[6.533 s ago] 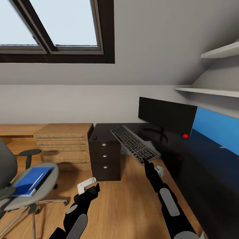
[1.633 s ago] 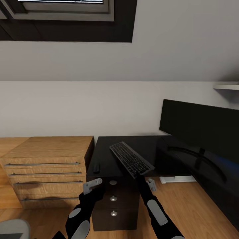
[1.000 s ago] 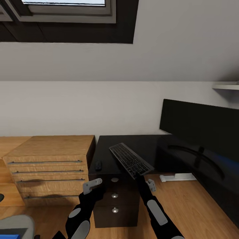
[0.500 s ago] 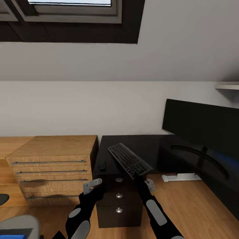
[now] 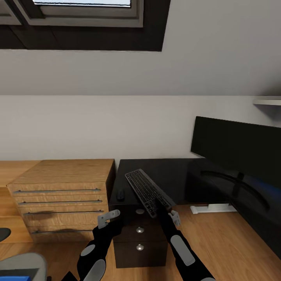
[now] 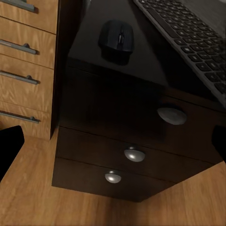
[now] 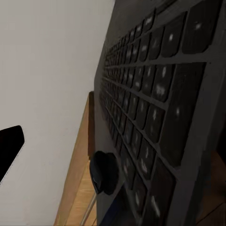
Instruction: In the bedroom, organize the workspace by keeping the computer under the desk, ensuring the monitor is on the desk, placing the keyboard on the desk next to the monitor, placing the mouse on the desk next to the keyboard, moving the folder from the swivel chair onto the desk next to the mouse, stacking the notebook on top of the folder with the pen on top of the notebook, and positioning the swivel chair next to the desk.
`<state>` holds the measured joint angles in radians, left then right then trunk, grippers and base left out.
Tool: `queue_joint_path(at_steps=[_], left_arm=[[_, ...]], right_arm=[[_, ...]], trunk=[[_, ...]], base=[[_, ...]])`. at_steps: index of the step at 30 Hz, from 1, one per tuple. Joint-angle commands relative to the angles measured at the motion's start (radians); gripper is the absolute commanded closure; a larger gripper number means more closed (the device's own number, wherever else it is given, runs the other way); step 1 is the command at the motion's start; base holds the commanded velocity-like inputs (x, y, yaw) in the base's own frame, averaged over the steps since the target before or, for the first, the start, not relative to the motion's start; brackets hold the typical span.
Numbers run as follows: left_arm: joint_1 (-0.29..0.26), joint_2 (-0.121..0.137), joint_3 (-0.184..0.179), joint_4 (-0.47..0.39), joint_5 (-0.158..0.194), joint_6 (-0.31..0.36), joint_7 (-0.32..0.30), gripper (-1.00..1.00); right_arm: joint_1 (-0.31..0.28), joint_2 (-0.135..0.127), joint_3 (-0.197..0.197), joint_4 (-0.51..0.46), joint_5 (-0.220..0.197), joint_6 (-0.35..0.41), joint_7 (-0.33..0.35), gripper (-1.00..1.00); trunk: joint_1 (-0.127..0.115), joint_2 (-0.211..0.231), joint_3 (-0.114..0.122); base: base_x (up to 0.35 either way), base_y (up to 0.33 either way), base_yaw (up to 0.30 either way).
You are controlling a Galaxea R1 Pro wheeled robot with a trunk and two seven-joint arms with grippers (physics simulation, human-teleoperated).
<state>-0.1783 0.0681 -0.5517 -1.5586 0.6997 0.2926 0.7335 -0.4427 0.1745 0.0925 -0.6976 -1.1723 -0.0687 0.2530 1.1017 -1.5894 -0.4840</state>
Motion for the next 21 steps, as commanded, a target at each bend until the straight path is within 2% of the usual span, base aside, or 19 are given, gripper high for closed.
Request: queue_joint_path(at_steps=[1,9,14,21], left_arm=[[-0.001,0.001,-0.002,-0.001,0.004,0.003,0.007,-1.00],[-0.001,0.001,-0.002,-0.001,0.004,0.003,0.007,-1.00],[-0.001,0.001,-0.002,-0.001,0.004,0.005,0.007,-1.00],[-0.001,0.001,-0.001,0.000,0.006,0.009,0.006,-1.00]], right_arm=[[-0.001,0.000,0.002,0.001,-0.010,-0.005,0.004,-1.00],[-0.001,0.000,0.003,0.001,-0.010,-0.005,0.005,-1.00],[-0.001,0.000,0.003,0.001,-0.010,-0.005,0.005,-1.00],[-0.002,0.000,0.003,0.004,-0.009,-0.005,0.001,-1.00]], trunk=[[0.000,-0.001,-0.001],[0.000,-0.001,-0.001],[0.000,-0.001,-0.001],[0.000,-0.001,-0.001]], base=[[0.000,0.000,0.000],[-0.034,0.000,0.000],[-0.297,-0.062,0.000],[-0.291,-0.200,0.000]])
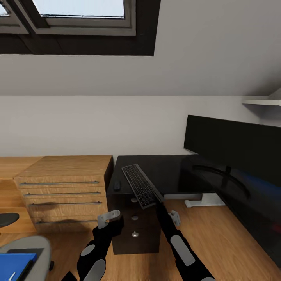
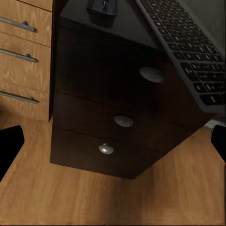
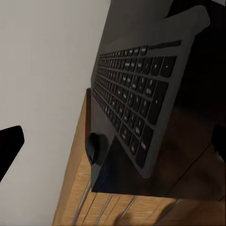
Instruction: In the bedroom, organize the workspace by keeping the computer under the desk, ensuring the monitor is on the desk, placing the keyboard on the desk next to the monitor, placing the mouse on the desk next to the keyboard, moving the folder from the swivel chair onto the desk next to the mouse, stacking the notebook on top of the folder with the pen on top of the notebook, and positioning the swivel chair next to the desk.
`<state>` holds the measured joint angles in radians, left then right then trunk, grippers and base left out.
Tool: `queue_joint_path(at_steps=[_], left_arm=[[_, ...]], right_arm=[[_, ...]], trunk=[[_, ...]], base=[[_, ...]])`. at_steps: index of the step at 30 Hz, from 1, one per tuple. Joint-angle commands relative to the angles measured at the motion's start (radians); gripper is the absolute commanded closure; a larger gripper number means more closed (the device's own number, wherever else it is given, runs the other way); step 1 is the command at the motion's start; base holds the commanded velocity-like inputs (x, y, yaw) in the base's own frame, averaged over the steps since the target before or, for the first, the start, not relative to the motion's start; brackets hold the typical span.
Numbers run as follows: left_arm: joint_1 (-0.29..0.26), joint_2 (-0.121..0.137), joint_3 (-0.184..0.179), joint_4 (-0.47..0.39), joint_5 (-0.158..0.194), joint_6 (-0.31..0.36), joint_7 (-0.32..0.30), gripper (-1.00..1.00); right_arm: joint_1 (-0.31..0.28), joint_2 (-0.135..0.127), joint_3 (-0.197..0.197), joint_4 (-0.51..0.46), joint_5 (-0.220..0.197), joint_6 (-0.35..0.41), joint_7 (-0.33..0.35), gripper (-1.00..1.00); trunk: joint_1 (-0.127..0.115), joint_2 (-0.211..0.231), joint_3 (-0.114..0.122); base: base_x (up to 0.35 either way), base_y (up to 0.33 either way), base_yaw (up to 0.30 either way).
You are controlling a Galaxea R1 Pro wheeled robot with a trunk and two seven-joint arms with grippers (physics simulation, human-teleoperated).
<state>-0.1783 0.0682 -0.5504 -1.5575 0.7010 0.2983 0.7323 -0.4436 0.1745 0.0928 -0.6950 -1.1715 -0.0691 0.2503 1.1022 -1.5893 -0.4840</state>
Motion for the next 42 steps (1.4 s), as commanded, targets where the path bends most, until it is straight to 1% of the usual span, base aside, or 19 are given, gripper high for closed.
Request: queue_joint_path(at_steps=[1,4,7,11,14,16,19,22,24,25,26,30,31,33,36,37,38,41,42], left_arm=[[-0.001,0.001,-0.001,-0.001,0.006,0.005,0.007,-1.00],[-0.001,0.000,-0.004,0.001,0.007,0.007,0.007,-1.00],[-0.001,-0.004,-0.025,0.047,0.007,0.024,0.006,-1.00],[-0.001,-0.001,-0.029,0.067,0.006,0.034,0.006,-1.00],[-0.001,0.001,-0.030,0.083,0.008,0.036,0.007,-1.00],[-0.001,0.007,-0.033,0.132,0.009,0.037,0.010,-1.00],[-0.001,0.008,-0.036,0.185,0.009,0.036,0.012,-1.00],[-0.001,0.008,-0.048,0.241,0.009,0.033,0.012,-1.00],[-0.001,0.008,-0.065,0.289,0.009,0.028,0.013,-1.00],[-0.001,0.008,-0.071,0.297,0.008,0.027,0.013,-1.00],[0.003,0.009,-0.085,0.308,0.008,0.025,0.015,-1.00],[0.032,0.011,-0.117,0.320,0.007,0.016,0.023,-1.00],[0.049,0.011,-0.128,0.324,0.007,0.010,0.025,-1.00],[0.067,0.013,-0.139,0.330,0.007,-0.003,0.027,-1.00],[0.077,0.019,-0.146,0.343,0.009,-0.016,0.028,-1.00],[0.081,0.025,-0.148,0.368,0.010,-0.026,0.027,-1.00],[0.085,0.027,-0.167,0.473,0.007,-0.078,0.024,-1.00],[0.087,0.023,-0.202,0.528,0.005,-0.137,0.023,-1.00],[0.087,0.022,-0.247,0.560,0.007,-0.221,0.021,-1.00]], right_arm=[[-0.001,0.000,0.002,0.001,-0.010,-0.005,0.001,-1.00],[-0.001,0.000,0.001,0.002,-0.007,-0.006,-0.012,-1.00],[-0.001,0.000,0.000,0.001,-0.001,-0.006,-0.067,-1.00],[-0.001,0.000,-0.003,0.004,0.001,-0.008,-0.111,-1.00],[-0.001,0.000,-0.003,0.018,0.001,-0.010,-0.122,-1.00],[-0.001,-0.025,-0.003,0.067,0.003,-0.015,-0.127,-1.00],[-0.001,-0.043,-0.003,0.120,0.009,-0.029,-0.126,-1.00],[-0.001,-0.062,0.000,0.201,0.038,-0.101,-0.126,-1.00],[-0.001,-0.073,0.003,0.309,0.110,-0.266,-0.127,-1.00],[-0.001,-0.075,0.003,0.336,0.134,-0.316,-0.126,-1.00],[-0.001,-0.077,0.004,0.389,0.185,-0.419,-0.124,-1.00],[-0.001,-0.079,0.005,0.481,0.296,-0.597,-0.123,-1.00],[-0.001,-0.080,0.005,0.525,0.348,-0.651,-0.125,-1.00],[-0.001,-0.082,0.004,0.586,0.402,-0.698,-0.128,-1.00],[-0.001,-0.084,0.005,0.635,0.431,-0.724,-0.132,-1.00],[-0.001,-0.087,0.005,0.661,0.443,-0.734,-0.133,-1.00],[0.003,-0.093,0.005,0.697,0.457,-0.748,-0.134,-1.00],[0.011,-0.094,0.005,0.706,0.461,-0.752,-0.134,-1.00],[0.018,-0.095,0.006,0.711,0.464,-0.751,-0.134,-1.00]], trunk=[[-0.001,-0.001,-0.001],[-0.001,-0.001,-0.001],[-0.001,-0.001,-0.001],[-0.001,-0.001,-0.001],[-0.001,-0.001,-0.001],[-0.008,0.013,0.005],[-0.020,0.034,0.015],[-0.031,0.055,0.024],[-0.039,0.069,0.030],[-0.043,0.076,0.033],[-0.047,0.083,0.037],[-0.062,0.111,0.049],[-0.066,0.118,0.052],[-0.073,0.132,0.058],[-0.085,0.153,0.068],[-0.089,0.160,0.071],[-0.093,0.167,0.074],[-0.104,0.188,0.084],[-0.108,0.195,0.087]], base=[[-0.267,-0.239,0.000],[-0.244,-0.257,0.000],[-0.149,-0.207,0.000],[-0.049,-0.063,0.000],[-0.016,-0.020,0.000],[-0.004,-0.005,0.000],[-0.002,-0.002,0.000],[0.000,0.000,0.000],[0.000,0.000,0.000],[0.000,0.000,0.000],[0.000,0.000,0.000],[0.000,0.000,0.000],[0.000,0.000,0.000],[0.000,0.000,0.000],[0.000,0.000,0.000],[0.000,0.000,0.000],[0.000,0.000,0.000],[0.000,0.000,0.000],[0.000,0.000,0.000]])
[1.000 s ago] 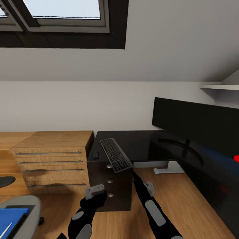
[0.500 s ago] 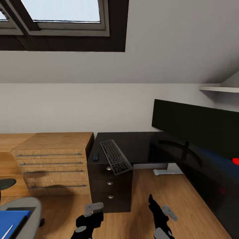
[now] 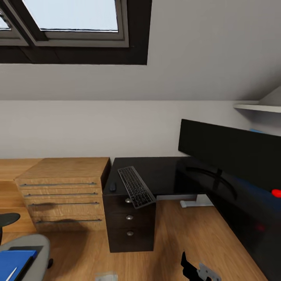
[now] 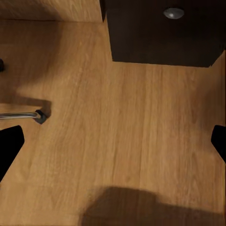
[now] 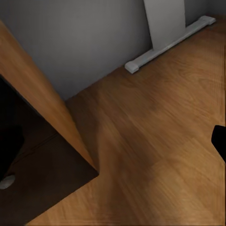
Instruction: In the bedroom, organize the workspace by keeping the computer under the desk, ensuring the monitor is on the desk, placing the keyboard on the desk next to the monitor, placing the mouse on the desk next to the keyboard, moving the folder from the swivel chair onto the desk next to the mouse, stacking the notebook on top of the folder with the pen on top of the notebook, and positioning the swivel chair next to the desk.
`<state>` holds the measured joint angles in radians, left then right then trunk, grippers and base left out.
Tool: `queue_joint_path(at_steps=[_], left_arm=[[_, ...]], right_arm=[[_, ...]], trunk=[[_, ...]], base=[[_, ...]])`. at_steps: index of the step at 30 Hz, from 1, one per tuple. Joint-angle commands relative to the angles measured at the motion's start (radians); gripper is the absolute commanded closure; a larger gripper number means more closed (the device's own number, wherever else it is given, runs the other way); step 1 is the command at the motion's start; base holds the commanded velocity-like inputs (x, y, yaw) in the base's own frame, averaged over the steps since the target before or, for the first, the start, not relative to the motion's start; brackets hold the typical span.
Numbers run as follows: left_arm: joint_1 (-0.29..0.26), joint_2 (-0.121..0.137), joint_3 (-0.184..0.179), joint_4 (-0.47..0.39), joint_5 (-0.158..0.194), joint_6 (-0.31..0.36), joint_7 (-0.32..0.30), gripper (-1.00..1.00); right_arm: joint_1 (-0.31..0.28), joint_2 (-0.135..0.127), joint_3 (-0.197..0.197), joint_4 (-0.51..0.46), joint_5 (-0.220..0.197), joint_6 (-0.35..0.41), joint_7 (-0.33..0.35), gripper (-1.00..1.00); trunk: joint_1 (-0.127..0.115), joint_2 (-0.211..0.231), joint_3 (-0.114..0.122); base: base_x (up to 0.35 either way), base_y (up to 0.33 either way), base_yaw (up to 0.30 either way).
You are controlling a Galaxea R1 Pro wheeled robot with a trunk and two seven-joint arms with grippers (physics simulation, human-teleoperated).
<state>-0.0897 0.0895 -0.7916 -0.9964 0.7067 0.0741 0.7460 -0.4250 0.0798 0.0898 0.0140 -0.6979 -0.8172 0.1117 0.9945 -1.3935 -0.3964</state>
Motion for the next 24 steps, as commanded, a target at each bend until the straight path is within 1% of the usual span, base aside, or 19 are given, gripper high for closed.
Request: queue_joint_path(at_steps=[1,3,5,6,9,10,15,24], left_arm=[[-0.001,0.001,-0.016,0.007,0.002,-0.019,0.007,-1.00],[-0.001,0.001,-0.038,0.022,0.004,-0.063,0.006,-1.00],[-0.001,0.002,-0.046,0.027,0.005,-0.079,0.006,-1.00],[-0.001,0.004,-0.050,0.050,0.008,-0.100,0.008,-1.00],[-0.001,0.002,-0.047,0.085,0.009,-0.105,0.008,-1.00],[-0.001,0.000,-0.040,0.124,0.008,-0.109,0.010,-1.00],[-0.001,0.000,-0.040,0.125,0.008,-0.109,0.010,-1.00],[-0.001,0.000,-0.040,0.126,0.008,-0.111,0.012,-1.00]], right_arm=[[0.001,0.000,0.009,0.002,-0.010,-0.003,0.005,-1.00],[0.003,0.000,0.009,0.004,-0.009,-0.002,0.005,-1.00],[0.004,0.000,0.010,0.005,-0.008,-0.001,0.005,-1.00],[0.006,0.002,0.011,0.006,-0.007,-0.003,0.005,-1.00],[0.006,0.004,0.012,0.006,-0.007,-0.007,0.005,-1.00],[0.008,0.006,0.013,0.007,-0.006,-0.005,0.005,-1.00],[0.008,0.005,0.013,0.006,-0.006,-0.007,0.005,-1.00],[0.009,0.007,0.014,0.005,-0.006,-0.010,0.005,-1.00]], trunk=[[-0.004,0.007,0.002],[-0.012,0.021,0.008],[-0.019,0.035,0.015],[-0.023,0.042,0.018],[-0.035,0.063,0.027],[-0.038,0.070,0.030],[-0.058,0.105,0.046],[-0.092,0.168,0.074]], base=[[0.000,0.000,0.000],[0.000,0.000,0.000],[0.000,0.000,0.000],[-0.057,0.000,0.000],[-0.163,0.000,0.000],[-0.301,-0.194,0.013],[-0.286,-0.232,0.201],[-0.280,-0.242,0.255]])
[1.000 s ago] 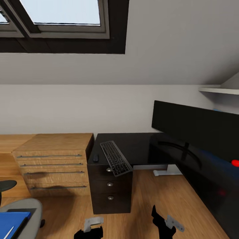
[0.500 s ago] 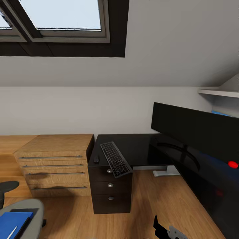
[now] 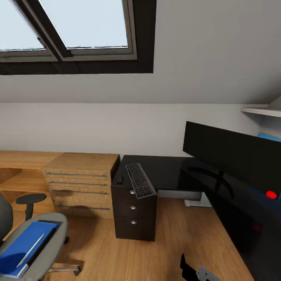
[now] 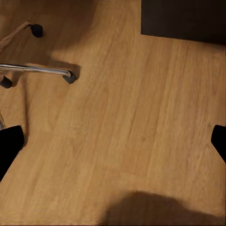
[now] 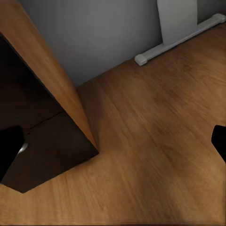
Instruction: In the bedroom, organize the workspace by keeping the computer under the desk, ensuring the monitor is on the desk, placing the keyboard on the desk next to the monitor, placing the mouse on the desk next to the keyboard, moving the folder from the swivel chair onto the desk next to the mouse, stacking the notebook on top of the folder with the pen on top of the notebook, and positioning the swivel chair next to the desk.
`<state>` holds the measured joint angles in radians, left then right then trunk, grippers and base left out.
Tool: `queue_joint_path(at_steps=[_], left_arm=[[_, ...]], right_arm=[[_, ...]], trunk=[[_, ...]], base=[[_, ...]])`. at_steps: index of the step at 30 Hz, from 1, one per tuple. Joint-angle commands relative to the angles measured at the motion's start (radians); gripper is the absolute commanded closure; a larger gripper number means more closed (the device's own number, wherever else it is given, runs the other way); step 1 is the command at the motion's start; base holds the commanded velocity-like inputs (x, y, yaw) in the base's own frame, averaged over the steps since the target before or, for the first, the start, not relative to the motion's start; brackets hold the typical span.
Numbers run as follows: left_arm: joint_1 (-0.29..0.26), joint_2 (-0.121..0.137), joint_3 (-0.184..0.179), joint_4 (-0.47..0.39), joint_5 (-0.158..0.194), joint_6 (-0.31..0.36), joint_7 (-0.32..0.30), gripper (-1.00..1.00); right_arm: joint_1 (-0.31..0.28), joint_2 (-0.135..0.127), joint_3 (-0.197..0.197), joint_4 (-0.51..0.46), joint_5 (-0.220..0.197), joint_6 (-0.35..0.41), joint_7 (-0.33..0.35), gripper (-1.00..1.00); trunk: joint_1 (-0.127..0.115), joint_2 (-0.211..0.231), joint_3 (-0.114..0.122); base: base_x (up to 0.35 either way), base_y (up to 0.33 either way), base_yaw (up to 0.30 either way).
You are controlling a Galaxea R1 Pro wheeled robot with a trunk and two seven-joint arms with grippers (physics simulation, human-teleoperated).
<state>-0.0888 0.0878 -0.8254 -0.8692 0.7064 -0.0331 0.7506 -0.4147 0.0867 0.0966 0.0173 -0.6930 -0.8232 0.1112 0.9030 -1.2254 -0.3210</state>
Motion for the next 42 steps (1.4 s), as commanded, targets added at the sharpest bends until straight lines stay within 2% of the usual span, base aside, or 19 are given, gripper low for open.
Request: queue_joint_path(at_steps=[1,3,8,11,13,21,42], left_arm=[[-0.002,0.001,-0.006,-0.001,0.008,-0.003,0.007,-1.00],[-0.002,0.001,-0.006,0.002,0.008,-0.003,0.007,-1.00],[-0.002,0.001,-0.006,0.005,0.009,-0.004,0.006,-1.00],[-0.002,0.002,-0.004,0.006,0.010,-0.005,0.006,-1.00],[-0.002,0.002,-0.001,0.006,0.011,-0.005,0.006,-1.00],[-0.002,0.001,0.054,0.006,0.011,-0.006,0.004,-1.00],[-0.002,0.000,0.057,0.032,0.011,-0.007,0.004,-1.00]], right_arm=[[0.000,0.000,0.008,0.002,-0.011,-0.004,0.006,-1.00],[0.002,0.000,0.009,0.001,-0.007,-0.004,0.006,-1.00],[0.014,-0.001,0.011,0.002,0.051,-0.053,0.007,-1.00],[0.019,-0.001,0.011,0.003,0.061,-0.070,0.007,-1.00],[0.020,-0.001,0.011,0.003,0.063,-0.073,0.007,-1.00],[0.020,-0.001,0.011,0.003,0.066,-0.076,0.007,-1.00],[0.020,-0.006,0.011,0.003,0.066,-0.075,0.007,-1.00]], trunk=[[-0.004,0.006,0.002],[-0.012,0.020,0.008],[-0.031,0.055,0.024],[-0.043,0.076,0.033],[-0.050,0.090,0.040],[-0.081,0.146,0.065],[-0.162,0.293,0.130]], base=[[-0.279,-0.243,0.217],[-0.279,-0.243,0.150],[-0.291,-0.194,0.032],[-0.327,-0.054,0.006],[-0.337,-0.016,0.002],[-0.324,-0.004,0.000],[-0.027,0.000,0.000]])
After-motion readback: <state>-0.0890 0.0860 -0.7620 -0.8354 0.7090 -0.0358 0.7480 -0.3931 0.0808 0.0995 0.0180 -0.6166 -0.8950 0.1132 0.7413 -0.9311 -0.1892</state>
